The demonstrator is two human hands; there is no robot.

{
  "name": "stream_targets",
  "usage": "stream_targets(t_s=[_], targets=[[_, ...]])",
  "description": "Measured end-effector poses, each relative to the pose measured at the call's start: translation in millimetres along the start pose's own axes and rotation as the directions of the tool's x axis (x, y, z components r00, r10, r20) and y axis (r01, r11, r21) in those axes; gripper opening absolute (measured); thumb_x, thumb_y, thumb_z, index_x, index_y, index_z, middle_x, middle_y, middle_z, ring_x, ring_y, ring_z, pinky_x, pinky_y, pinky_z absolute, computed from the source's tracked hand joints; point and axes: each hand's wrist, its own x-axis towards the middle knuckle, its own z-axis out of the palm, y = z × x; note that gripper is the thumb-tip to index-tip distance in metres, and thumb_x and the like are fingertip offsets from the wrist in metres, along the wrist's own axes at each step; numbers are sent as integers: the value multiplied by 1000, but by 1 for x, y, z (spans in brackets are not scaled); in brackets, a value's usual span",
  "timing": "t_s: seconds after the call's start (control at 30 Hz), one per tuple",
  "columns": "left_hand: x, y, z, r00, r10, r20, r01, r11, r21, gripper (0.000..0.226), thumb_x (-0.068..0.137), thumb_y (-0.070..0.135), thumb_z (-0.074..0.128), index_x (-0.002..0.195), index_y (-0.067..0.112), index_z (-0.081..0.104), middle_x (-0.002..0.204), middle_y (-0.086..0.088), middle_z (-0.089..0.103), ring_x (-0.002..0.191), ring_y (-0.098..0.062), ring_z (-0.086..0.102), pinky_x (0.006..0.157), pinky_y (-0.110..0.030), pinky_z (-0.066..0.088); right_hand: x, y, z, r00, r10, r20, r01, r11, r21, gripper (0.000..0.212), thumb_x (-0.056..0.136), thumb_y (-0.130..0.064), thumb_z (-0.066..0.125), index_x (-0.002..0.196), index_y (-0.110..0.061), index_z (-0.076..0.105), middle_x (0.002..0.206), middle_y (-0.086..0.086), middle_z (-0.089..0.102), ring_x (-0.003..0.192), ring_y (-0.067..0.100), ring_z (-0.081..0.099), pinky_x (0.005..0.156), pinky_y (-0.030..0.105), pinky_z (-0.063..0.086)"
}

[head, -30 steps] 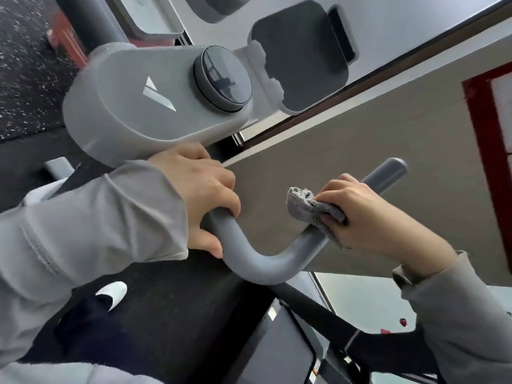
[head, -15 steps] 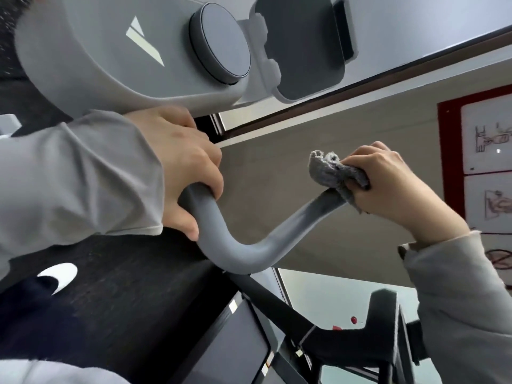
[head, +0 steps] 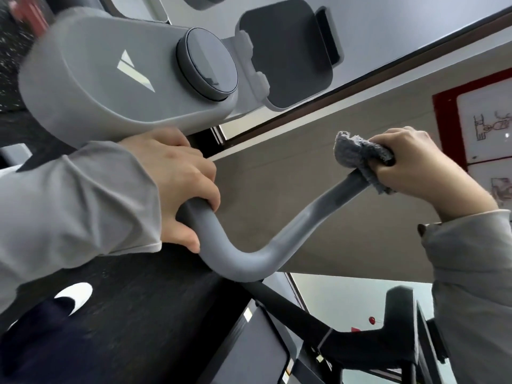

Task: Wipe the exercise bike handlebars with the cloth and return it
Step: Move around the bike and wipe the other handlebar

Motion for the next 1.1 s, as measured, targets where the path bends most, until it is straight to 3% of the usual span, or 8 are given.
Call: stream_targets(t_s=[0.1,0.27,0.4,0.53,0.7,0.83,0.93,1.1], targets=[[1,-1,5,995,19,-93,-24,998,-58,60,65,78,46,117,48,47,113,27,46,112,12,37,100,-15,1,-9,-3,8,999,10,-50,-8,999,42,18,74,1,60,88,-1,69,92,19,62,96,33,43,73,28,27],[-1,0,1,993,4,-121,-10,999,-52,60,66,75,51,117,45,50,115,24,50,111,6,42,101,-16,6,-28,-18,21,982,0,-187,28,988,149,31,73,5,67,101,-5,73,101,20,66,99,37,47,82,29,33],[-3,2,-2,989,38,-145,-42,999,-20,57,68,72,55,117,42,53,116,22,53,112,2,46,100,-17,7,-55,-39,35,929,167,-331,-15,909,417,32,73,6,66,103,-5,72,102,18,69,98,37,54,83,23,34],[-4,1,-2,987,68,-147,-70,998,-4,57,70,70,56,119,39,53,118,19,54,114,-2,48,102,-20,10,-93,-69,48,842,416,-344,-38,682,731,31,77,7,63,103,-7,72,100,4,67,102,26,58,85,9,37],[-9,1,-1,978,136,-156,-128,990,59,63,72,68,56,126,35,51,122,12,55,117,-10,49,105,-25,12,-133,-118,61,771,610,-185,-8,299,954,29,82,6,63,106,-9,70,103,7,70,100,22,64,91,35,48],[-21,4,-4,959,211,-188,-190,974,123,68,70,56,69,127,20,57,122,-1,62,120,-20,54,113,-39,22,-153,-153,69,735,674,-74,79,23,997,25,85,1,63,107,-10,70,100,8,72,93,18,67,86,36,53],[-39,12,-3,934,228,-276,-185,967,173,65,62,42,82,115,9,66,114,-11,68,113,-30,61,104,-53,36,-160,-173,72,738,674,-31,164,-135,977,25,85,0,63,106,-11,70,93,3,71,86,13,63,81,32,50],[-79,29,6,907,168,-386,-93,974,206,55,76,46,60,117,10,65,126,-10,63,121,-30,55,104,-41,42,-168,-196,79,767,639,-67,277,-236,931,26,79,-10,64,102,-18,72,88,-7,72,87,11,65,84,35,51]])
